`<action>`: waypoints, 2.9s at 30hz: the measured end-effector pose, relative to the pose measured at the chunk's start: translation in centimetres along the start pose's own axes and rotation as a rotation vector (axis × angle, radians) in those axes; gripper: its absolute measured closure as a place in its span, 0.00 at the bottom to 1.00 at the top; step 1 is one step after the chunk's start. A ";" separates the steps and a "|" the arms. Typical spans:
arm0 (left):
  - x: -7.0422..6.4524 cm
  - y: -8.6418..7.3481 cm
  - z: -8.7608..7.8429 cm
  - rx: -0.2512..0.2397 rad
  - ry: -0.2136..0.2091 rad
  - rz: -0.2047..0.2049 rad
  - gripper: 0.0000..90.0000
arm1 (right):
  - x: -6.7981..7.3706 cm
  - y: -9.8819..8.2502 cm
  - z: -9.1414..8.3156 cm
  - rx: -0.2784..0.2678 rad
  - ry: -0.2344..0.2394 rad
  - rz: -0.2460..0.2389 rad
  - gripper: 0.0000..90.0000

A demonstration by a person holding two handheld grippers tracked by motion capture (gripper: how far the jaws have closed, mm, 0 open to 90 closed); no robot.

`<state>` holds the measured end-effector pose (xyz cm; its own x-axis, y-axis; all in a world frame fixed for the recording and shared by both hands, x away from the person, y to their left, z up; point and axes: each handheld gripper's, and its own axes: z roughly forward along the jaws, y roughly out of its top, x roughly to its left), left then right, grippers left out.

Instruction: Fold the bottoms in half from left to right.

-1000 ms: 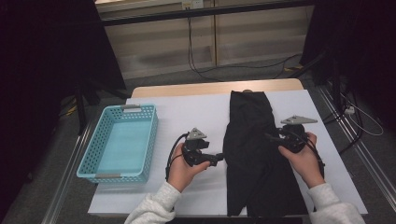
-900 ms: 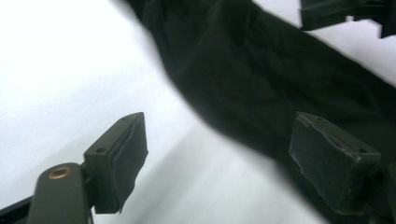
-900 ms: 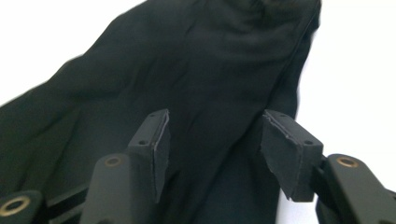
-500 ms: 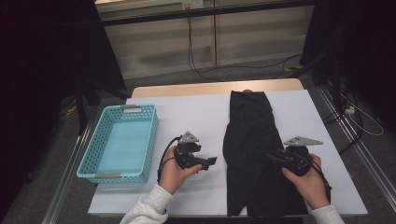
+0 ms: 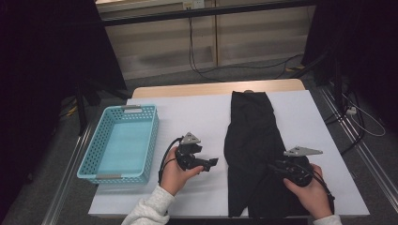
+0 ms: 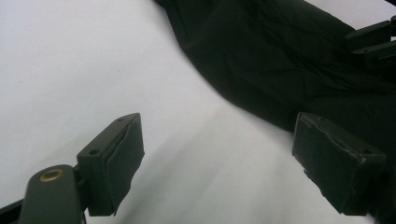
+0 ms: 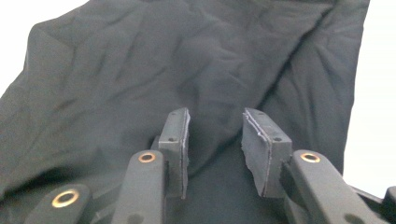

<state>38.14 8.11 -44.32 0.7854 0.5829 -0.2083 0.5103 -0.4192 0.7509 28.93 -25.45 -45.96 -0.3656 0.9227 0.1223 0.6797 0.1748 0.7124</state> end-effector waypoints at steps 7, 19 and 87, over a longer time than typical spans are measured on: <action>-0.1 0.0 0.0 -0.010 -0.001 0.003 0.19 | 1.4 0.5 0.9 0.006 -0.020 -0.044 0.81; 0.0 0.0 -0.1 -0.011 -0.002 -0.004 0.19 | 0.9 1.1 -0.1 -0.020 0.015 -0.007 1.00; 1.5 0.1 -0.9 0.017 0.009 0.009 0.15 | -0.7 -1.6 -3.6 -0.020 0.012 0.017 0.55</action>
<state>39.07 9.52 -44.00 0.7866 0.5854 -0.1963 0.5095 -0.4358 0.7419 25.85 -27.64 -44.72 -0.3618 0.9214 0.1423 0.6728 0.1524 0.7240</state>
